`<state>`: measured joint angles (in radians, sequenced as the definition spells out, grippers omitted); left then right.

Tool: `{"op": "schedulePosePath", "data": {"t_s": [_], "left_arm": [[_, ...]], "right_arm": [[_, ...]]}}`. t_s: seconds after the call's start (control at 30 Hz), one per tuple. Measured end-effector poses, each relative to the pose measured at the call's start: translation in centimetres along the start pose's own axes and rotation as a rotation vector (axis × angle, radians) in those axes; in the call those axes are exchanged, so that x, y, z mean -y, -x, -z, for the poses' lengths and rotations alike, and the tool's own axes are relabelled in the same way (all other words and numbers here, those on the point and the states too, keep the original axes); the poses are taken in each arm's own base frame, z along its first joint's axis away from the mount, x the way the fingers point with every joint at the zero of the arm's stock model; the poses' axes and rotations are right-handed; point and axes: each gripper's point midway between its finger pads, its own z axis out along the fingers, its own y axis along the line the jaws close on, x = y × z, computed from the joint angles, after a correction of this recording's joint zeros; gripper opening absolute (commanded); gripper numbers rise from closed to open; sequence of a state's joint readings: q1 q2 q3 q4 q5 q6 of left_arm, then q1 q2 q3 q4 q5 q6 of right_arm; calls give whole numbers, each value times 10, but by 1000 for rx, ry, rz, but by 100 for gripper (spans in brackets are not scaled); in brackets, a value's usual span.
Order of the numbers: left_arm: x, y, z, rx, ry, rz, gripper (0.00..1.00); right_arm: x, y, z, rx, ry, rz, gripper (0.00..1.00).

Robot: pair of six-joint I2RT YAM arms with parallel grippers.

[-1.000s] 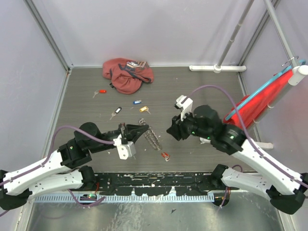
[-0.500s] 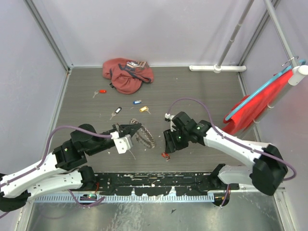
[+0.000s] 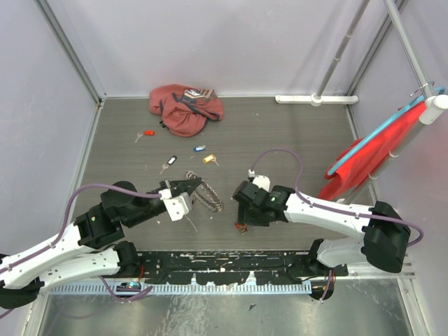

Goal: Put the keys on the keyring
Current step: Pick up the key from the center of the board.

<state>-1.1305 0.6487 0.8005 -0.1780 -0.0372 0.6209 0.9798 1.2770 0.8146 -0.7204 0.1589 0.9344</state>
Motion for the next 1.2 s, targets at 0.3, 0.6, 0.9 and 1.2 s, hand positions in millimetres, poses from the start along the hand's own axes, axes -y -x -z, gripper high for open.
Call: {"op": "schedulePosePath", "data": {"t_s": [0.3, 0.6, 0.9, 1.2], "left_arm": [[0, 0, 1, 0, 3, 5, 0], [-2, 1, 2, 2, 8, 4, 0], [0, -1, 0, -5, 4, 1, 0], [0, -1, 0, -5, 4, 1, 0]], "right_arm": [[0, -4, -21, 67, -245, -218, 52], [0, -5, -29, 96, -281, -271, 42], [9, -14, -37, 75, -316, -260, 40], [11, -22, -43, 44, -324, -258, 31]]}}
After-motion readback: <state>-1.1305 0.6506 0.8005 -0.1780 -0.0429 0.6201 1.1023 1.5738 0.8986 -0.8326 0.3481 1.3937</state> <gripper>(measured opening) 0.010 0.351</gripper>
